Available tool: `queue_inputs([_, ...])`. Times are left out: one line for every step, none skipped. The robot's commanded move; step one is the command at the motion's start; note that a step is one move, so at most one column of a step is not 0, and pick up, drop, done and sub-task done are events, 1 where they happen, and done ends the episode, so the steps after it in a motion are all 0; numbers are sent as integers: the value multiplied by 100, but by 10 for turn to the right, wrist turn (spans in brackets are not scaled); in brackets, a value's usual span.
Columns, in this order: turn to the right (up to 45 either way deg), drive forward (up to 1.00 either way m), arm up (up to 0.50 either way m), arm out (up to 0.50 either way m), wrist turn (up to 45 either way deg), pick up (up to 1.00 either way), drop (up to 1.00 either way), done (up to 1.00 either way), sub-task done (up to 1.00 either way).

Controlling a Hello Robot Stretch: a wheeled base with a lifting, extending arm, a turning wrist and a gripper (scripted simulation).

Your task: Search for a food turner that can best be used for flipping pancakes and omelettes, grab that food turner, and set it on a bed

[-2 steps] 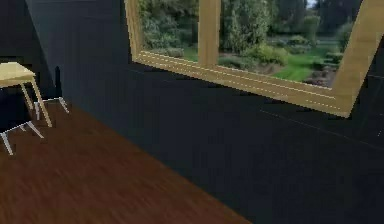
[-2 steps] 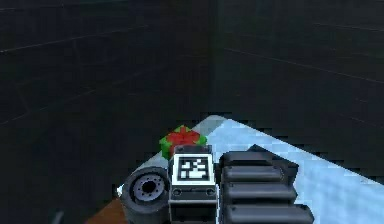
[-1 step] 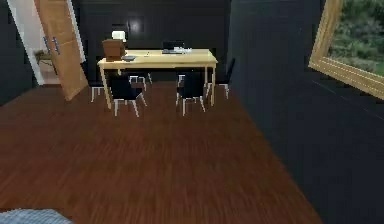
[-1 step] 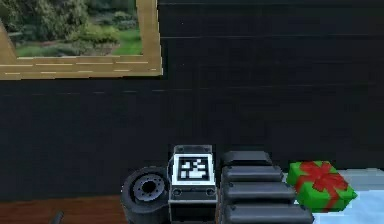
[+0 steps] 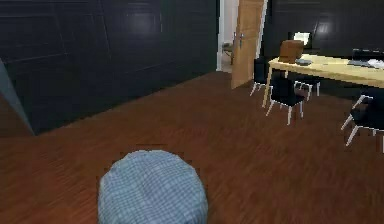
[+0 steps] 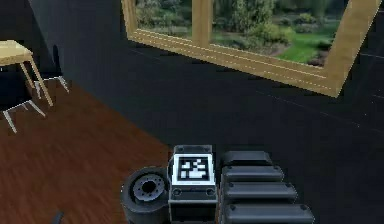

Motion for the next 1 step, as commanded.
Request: queue_inputs([-450, 0, 0, 0, 0, 0, 0, 0, 0])
